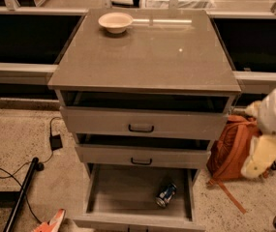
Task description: Pick pepsi can from bottom drawer and place on counter
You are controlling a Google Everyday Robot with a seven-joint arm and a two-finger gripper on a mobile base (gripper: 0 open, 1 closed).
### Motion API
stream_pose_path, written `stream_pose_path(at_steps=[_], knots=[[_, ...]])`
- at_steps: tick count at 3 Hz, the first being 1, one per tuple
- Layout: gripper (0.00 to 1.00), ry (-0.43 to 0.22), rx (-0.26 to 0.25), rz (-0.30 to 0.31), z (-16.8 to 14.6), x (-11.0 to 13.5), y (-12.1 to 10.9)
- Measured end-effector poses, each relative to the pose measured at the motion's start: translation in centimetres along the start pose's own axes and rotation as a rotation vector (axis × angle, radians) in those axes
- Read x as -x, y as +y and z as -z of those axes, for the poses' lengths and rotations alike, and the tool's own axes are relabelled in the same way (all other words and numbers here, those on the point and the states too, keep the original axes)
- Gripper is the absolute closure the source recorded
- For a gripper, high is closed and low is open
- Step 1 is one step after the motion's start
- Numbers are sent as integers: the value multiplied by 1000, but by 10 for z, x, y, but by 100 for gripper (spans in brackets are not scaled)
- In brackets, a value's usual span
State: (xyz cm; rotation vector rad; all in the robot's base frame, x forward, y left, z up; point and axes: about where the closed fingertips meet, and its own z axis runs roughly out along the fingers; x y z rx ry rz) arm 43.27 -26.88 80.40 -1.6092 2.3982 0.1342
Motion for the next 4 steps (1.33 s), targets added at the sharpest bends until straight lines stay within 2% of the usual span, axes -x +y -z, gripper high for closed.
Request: stream_pose_path(at_steps=[1, 2, 3, 4], knots=[[0, -23, 6, 31, -45, -29, 4], [0, -28, -5, 46, -47, -30, 1], [0, -37, -2, 64, -81, -14, 4], [0, -83, 32, 147, -155, 12, 23]])
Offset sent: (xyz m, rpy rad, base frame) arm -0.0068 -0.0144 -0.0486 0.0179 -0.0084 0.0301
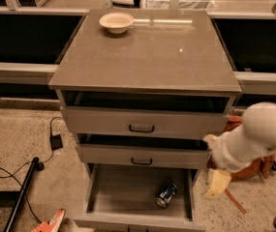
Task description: Pick pepsi can from bottom drawer and place on counter
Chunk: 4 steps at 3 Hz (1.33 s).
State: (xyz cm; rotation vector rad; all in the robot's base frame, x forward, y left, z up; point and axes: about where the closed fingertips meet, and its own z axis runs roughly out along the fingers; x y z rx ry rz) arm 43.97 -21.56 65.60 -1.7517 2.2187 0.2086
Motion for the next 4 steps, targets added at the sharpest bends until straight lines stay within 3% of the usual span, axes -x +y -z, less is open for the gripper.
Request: stream_pose_path(at_steps=[1, 3, 4], knots=[[0, -100, -22, 106, -54, 20, 1], [0, -146, -37, 161, -81, 33, -5], [0, -180, -23, 272, -144, 54, -8]])
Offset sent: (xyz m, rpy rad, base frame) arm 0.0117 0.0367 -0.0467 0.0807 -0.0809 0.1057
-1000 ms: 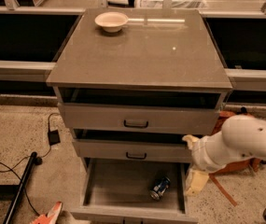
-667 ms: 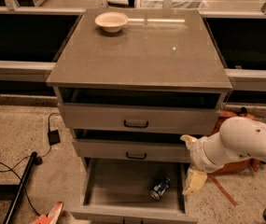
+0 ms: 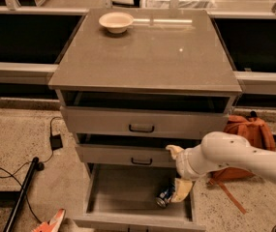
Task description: Pick pepsi can from bottom drawer and place on counter
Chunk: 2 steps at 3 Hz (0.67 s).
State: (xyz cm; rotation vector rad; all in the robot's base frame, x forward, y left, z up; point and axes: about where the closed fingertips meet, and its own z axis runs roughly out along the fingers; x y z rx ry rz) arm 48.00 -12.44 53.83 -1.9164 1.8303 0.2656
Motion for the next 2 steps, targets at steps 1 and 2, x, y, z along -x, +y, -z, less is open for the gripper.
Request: stream_pose_path(at_steps=[1, 2], knots=[[0, -54, 16, 65, -62, -20, -5], [0, -145, 24, 61, -100, -57, -6]])
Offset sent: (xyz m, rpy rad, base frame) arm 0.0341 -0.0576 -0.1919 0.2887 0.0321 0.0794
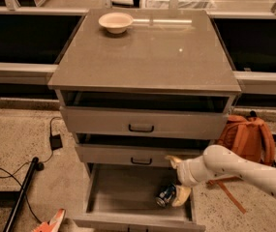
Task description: Pick pepsi can from bottom drawer and place on counter
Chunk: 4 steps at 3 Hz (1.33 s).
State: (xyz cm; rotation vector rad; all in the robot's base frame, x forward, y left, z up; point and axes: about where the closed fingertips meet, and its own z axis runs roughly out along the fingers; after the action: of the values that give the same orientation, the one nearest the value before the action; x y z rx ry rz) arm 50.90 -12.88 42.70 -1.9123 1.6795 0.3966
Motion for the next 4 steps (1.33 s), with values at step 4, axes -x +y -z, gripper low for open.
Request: stream_pose_path(at_steps=[4], knots=[[10, -35, 35, 0, -98, -77, 33]])
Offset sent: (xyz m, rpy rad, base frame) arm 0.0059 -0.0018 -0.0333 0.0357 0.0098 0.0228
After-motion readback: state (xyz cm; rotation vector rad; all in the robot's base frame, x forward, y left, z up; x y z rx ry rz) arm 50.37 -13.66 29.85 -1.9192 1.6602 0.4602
